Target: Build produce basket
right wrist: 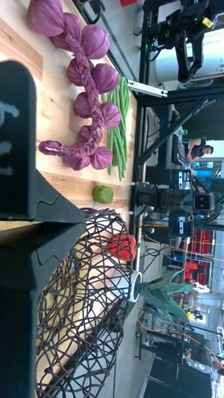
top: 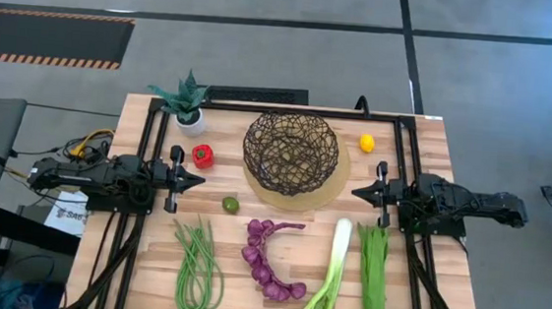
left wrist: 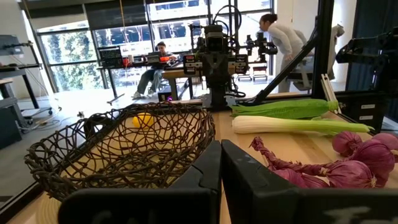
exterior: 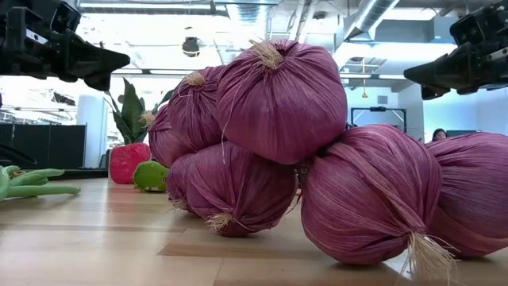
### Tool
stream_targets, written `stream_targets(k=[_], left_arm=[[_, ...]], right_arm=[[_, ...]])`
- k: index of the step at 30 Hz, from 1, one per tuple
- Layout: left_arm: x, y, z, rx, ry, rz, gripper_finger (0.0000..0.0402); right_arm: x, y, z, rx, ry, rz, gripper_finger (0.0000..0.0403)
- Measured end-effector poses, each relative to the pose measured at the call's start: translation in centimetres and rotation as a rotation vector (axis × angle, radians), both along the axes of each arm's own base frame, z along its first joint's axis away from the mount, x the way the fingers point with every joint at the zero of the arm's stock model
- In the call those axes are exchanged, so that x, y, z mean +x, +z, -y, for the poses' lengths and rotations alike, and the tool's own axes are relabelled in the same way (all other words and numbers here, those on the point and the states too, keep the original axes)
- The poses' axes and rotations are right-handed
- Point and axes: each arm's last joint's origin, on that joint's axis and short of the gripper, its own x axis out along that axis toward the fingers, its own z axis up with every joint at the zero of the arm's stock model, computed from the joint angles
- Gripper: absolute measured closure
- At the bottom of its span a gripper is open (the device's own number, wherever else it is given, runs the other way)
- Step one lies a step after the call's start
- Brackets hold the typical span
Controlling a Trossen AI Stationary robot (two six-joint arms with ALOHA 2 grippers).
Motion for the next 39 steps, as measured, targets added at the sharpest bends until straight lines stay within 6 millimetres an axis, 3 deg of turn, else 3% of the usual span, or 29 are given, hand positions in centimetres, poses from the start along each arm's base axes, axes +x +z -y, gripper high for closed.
stream_targets(k=[16,22,26,32,39], left_arm=[[0.00,0.01,0.00,0.000,0.000,0.001,0.0401],[0.00,0.01,0.00,-0.002,0.000,0.001,0.0401],[0.00,0.01,0.00,-0.098,-0.003,0.005,0.0401],[0.00,0.01,0.00,-0.238,-0.007,0.010,0.0402],[0.00,0.01,0.00,-0.280,-0.009,0.011,0.0401]], right_arm=[[0.00,0.00,0.00,0.001,0.000,0.001,0.0378],[0.02,0.20,-0.06,0.290,-0.001,0.029,0.0378],[0.04,0.30,-0.05,0.409,-0.002,0.046,0.0378],[0.03,0.34,-0.05,0.428,-0.001,0.050,0.0378],[0.03,0.50,-0.05,0.431,0.003,0.066,0.0378]])
